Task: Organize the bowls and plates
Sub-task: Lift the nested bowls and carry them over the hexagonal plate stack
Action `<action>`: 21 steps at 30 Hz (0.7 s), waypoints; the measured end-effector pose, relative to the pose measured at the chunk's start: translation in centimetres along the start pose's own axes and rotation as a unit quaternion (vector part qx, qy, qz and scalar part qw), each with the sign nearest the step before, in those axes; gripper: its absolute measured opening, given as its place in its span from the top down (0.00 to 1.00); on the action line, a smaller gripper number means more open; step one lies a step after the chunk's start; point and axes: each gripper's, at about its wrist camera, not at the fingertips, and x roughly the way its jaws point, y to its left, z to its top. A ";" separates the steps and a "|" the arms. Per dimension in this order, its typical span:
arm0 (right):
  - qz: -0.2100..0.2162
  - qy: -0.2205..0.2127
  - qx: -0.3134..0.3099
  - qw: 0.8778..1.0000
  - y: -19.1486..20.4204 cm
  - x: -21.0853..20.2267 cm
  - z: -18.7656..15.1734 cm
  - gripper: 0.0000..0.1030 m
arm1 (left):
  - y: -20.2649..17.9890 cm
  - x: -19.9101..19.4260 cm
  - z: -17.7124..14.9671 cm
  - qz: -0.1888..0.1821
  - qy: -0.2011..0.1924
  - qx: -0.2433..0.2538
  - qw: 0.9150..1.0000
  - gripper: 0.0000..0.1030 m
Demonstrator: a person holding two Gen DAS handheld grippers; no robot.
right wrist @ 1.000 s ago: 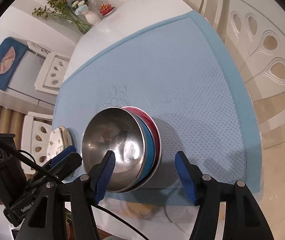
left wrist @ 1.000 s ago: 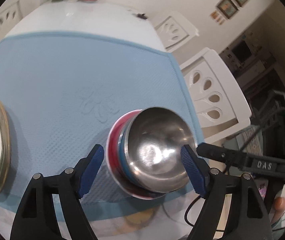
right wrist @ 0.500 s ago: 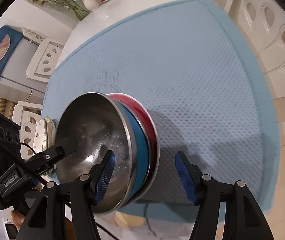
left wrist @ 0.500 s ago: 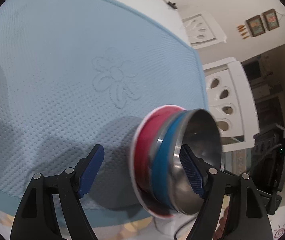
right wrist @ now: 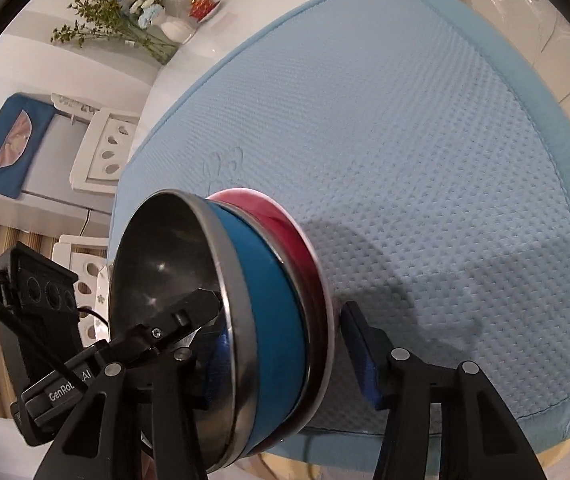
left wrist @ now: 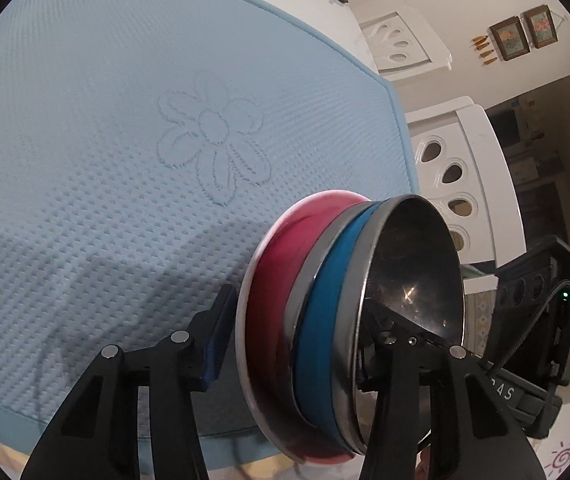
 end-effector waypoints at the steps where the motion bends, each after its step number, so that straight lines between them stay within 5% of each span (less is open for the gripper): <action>1: -0.004 -0.003 -0.002 1.000 0.1 0.0 -0.1 0.52 | -0.1 0.0 0.0 0.003 -0.002 0.001 1.000 0.56; 12: -0.038 -0.010 -0.009 0.999 2.1 0.7 -0.1 0.53 | -0.3 -1.4 -0.2 0.026 -0.015 -0.004 1.000 0.58; 21: -0.036 -0.011 -0.031 0.999 6.9 0.3 0.6 0.53 | 0.9 -6.3 0.6 0.031 -0.058 -0.029 0.997 0.58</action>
